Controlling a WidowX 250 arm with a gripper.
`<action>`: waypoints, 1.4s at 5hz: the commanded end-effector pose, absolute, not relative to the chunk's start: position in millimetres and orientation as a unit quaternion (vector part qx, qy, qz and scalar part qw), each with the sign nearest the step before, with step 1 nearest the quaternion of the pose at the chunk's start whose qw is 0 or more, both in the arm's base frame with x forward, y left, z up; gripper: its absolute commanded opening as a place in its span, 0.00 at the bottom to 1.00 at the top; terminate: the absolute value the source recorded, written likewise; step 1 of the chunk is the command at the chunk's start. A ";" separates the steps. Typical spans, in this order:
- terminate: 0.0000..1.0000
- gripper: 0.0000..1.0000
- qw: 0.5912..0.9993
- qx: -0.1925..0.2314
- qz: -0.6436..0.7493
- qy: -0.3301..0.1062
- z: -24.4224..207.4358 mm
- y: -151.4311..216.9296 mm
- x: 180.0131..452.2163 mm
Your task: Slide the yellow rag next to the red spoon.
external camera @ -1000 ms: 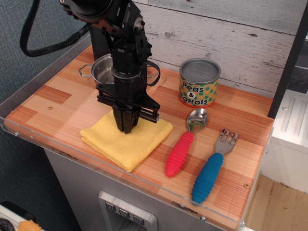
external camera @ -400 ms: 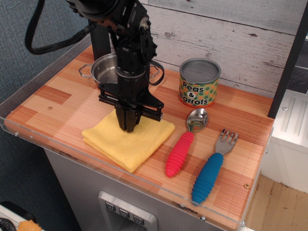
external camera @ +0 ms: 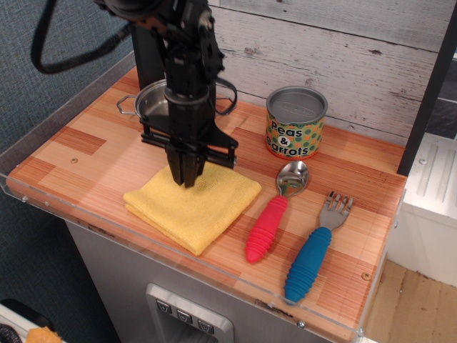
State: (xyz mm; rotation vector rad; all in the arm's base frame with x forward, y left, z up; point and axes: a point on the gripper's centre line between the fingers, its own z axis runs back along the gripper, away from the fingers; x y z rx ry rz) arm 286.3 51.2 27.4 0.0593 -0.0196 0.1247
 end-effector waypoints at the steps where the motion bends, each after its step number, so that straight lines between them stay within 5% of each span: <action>1: 0.00 1.00 0.996 0.027 0.077 -0.048 56.0 58.0 292.5; 4: 0.00 1.00 0.994 0.022 0.082 -0.063 78.5 72.8 289.7; 7: 0.00 1.00 0.992 0.016 0.072 -0.100 98.7 64.2 317.2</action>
